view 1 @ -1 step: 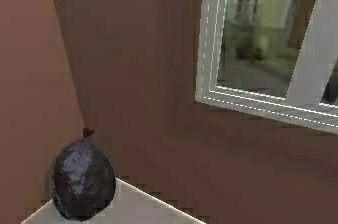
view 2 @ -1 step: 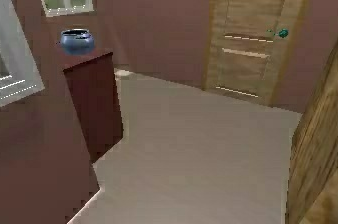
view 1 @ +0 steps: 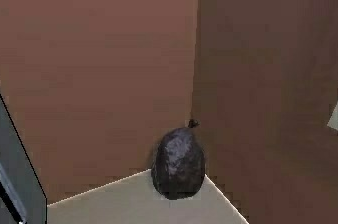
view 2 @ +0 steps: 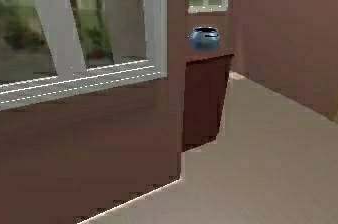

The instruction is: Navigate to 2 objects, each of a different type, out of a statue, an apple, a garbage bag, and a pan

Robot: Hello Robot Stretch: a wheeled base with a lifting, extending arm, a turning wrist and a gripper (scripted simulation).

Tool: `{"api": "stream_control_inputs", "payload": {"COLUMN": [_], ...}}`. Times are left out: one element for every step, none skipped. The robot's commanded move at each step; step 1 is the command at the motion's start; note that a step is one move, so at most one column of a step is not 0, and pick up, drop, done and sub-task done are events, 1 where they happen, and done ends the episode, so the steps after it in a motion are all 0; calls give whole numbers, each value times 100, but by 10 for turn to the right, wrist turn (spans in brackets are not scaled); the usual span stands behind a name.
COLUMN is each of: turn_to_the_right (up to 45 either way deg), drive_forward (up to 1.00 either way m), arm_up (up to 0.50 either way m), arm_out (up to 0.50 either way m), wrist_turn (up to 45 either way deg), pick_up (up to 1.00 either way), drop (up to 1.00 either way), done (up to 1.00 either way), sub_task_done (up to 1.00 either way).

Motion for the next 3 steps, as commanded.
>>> {"api": "stream_control_inputs", "payload": {"turn_to_the_right": [0,0,450], "drive_forward": [30,0,0], "arm_up": [0,0,0], "arm_out": [0,0,0], "wrist_turn": [0,0,0], "pick_up": [0,0,0], "drop": [0,0,0], "done": [0,0,0], "sub_task_done": [0,100,0]}}
